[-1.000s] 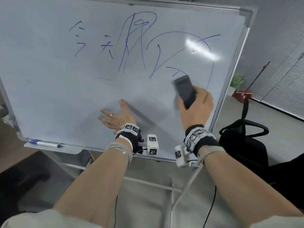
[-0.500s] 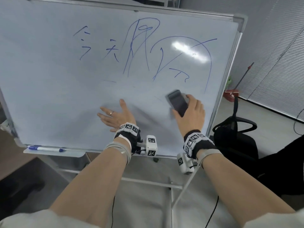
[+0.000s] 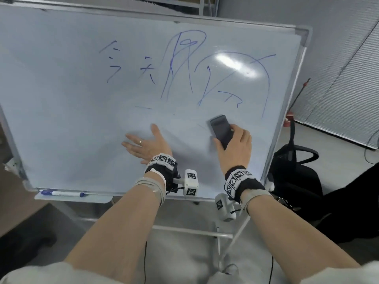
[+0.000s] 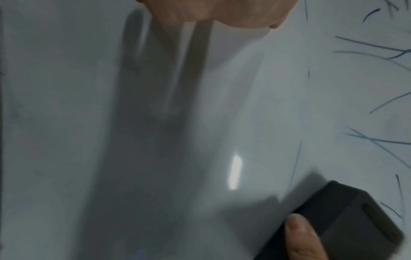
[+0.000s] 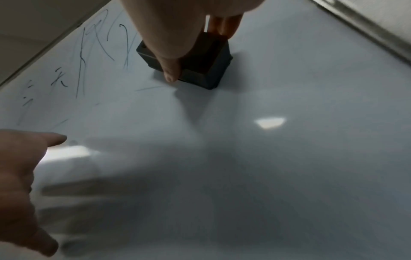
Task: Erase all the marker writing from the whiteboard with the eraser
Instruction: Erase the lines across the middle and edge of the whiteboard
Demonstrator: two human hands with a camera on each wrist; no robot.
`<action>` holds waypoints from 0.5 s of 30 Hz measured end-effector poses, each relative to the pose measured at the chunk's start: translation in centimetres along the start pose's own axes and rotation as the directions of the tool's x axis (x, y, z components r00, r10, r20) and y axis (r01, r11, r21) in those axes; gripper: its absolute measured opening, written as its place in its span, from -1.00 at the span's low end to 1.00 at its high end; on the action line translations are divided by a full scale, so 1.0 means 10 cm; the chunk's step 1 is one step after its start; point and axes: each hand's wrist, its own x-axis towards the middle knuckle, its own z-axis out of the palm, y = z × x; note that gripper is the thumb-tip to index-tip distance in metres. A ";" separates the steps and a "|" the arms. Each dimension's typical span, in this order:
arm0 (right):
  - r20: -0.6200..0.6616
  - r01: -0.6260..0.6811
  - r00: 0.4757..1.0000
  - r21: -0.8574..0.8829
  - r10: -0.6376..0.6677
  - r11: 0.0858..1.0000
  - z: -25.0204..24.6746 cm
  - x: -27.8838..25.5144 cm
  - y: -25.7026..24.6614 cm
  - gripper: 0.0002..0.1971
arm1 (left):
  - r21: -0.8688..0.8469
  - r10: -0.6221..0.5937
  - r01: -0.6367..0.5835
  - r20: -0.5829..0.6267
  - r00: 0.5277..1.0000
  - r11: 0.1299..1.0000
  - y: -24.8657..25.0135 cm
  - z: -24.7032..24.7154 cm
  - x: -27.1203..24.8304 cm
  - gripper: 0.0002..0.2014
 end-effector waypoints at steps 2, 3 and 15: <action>-0.088 0.058 0.995 0.036 -0.055 0.998 0.02 0.00 -0.07 -0.41 | 0.011 -0.001 0.002 -0.011 1.000 1.000 0.02 -0.02 0.05 -0.10; -0.129 0.118 0.985 0.039 -0.112 0.992 0.02 0.00 -0.12 -0.42 | 0.020 -0.010 0.011 -0.016 1.000 1.000 0.04 -0.02 0.06 -0.11; 0.088 0.509 0.860 -0.055 -0.503 0.859 0.07 -0.14 -0.17 -0.44 | 0.031 -0.021 0.022 -0.049 0.999 0.999 -0.02 -0.07 0.14 -0.12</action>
